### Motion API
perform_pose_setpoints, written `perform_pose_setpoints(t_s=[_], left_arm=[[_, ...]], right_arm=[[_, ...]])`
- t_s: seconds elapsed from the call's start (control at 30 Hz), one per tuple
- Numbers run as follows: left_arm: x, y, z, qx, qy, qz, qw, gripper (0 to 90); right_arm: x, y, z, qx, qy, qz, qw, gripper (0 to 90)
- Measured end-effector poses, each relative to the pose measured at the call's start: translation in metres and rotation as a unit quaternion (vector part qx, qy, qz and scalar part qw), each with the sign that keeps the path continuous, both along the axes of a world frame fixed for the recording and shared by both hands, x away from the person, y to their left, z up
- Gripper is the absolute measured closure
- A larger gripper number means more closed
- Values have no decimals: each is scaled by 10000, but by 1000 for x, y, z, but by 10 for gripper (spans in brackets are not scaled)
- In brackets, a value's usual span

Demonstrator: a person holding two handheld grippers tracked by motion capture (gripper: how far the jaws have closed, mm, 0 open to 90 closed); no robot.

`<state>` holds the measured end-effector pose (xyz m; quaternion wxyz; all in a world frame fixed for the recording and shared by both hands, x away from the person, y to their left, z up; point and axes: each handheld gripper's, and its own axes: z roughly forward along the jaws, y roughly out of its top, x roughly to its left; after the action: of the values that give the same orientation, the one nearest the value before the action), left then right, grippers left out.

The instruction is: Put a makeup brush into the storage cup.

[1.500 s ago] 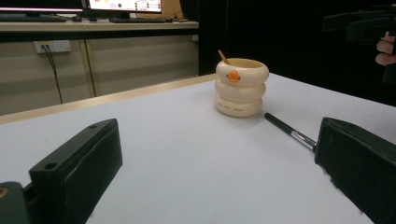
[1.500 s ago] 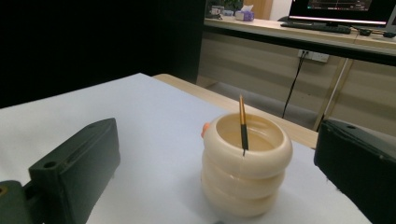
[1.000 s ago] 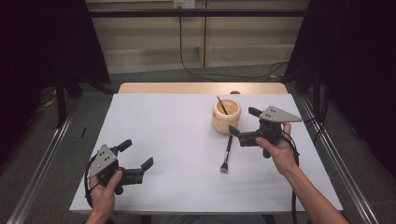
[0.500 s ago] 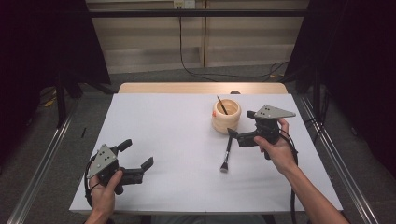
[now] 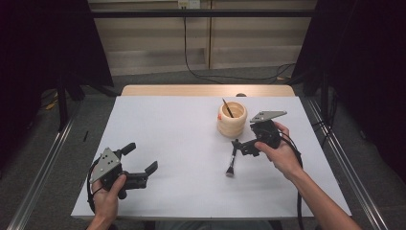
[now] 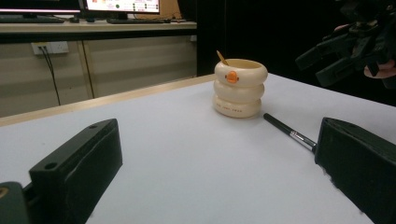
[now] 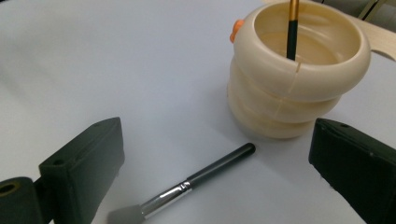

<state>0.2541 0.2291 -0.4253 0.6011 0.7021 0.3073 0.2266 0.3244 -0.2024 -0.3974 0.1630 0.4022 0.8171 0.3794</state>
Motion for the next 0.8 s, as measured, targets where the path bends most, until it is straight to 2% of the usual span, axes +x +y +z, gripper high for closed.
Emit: perform_pose_setpoints(t_s=[0.17,0.57,0.67,0.8], left_arm=[[0,0,0,-1,-12,-4,10000,7],[0,0,0,23,-19,-28,10000,7],[1,-1,0,28,0,-15,10000,7],[1,-1,-1,47,12,-28,10000,7]], right_arm=[[3,6,-6,-339,290,42,9990,27],[13,10,-16,-527,755,55,9957,93],[18,9,-20,-527,1049,37,9931,93],[22,12,-27,-726,1355,20,9881,110]])
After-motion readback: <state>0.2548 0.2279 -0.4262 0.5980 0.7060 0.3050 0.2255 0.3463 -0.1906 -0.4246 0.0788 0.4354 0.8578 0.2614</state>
